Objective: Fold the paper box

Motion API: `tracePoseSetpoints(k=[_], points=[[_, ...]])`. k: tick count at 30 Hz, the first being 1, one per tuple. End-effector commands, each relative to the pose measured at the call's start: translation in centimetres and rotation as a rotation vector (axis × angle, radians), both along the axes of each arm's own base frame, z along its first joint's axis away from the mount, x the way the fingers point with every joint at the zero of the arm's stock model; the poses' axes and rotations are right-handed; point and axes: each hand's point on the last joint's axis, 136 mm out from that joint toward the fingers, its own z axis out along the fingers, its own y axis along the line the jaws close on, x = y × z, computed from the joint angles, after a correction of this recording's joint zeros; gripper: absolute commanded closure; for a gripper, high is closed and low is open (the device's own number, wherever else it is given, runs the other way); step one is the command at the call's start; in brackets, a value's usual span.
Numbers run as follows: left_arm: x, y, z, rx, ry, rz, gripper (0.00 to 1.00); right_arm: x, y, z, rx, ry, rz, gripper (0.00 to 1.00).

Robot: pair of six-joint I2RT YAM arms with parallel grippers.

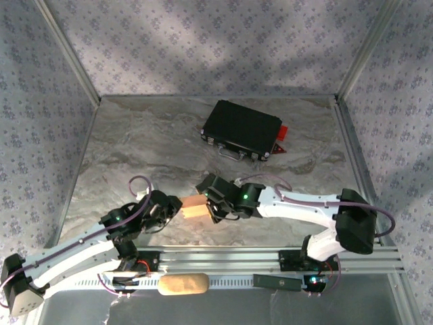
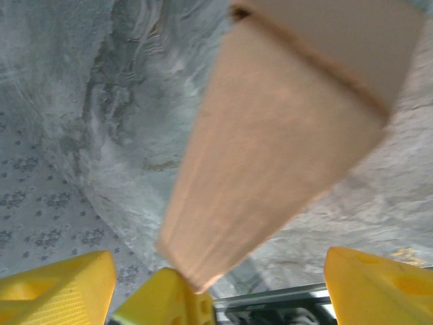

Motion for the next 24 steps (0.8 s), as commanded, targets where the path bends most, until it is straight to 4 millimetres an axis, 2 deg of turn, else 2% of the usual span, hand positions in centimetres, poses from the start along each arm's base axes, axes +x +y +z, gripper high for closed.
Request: tracePoseSetpoints(k=[1, 8, 19, 22, 24], points=[[-0.8, 0.9, -1.0, 0.050, 0.030, -0.003, 0.80, 0.7, -0.7, -0.7, -0.041, 0.054, -0.090, 0.17], [-0.8, 1.2, -0.6, 0.053, 0.019, -0.006, 0.79, 1.5, 0.8, -3.4, -0.044, 0.157, -0.108, 0.20], [-0.7, 0.9, 0.2, 0.052, 0.002, -0.022, 0.79, 3.0, 2.5, -5.5, -0.031, 0.176, -0.076, 0.29], [-0.5, 0.9, 1.2, 0.044, -0.020, -0.029, 0.77, 2.9, 2.9, -5.5, -0.026, 0.151, -0.038, 0.35], [-0.3, 0.9, 2.4, 0.038, -0.054, -0.037, 0.72, 3.2, 3.1, -5.6, -0.012, 0.106, 0.009, 0.41]])
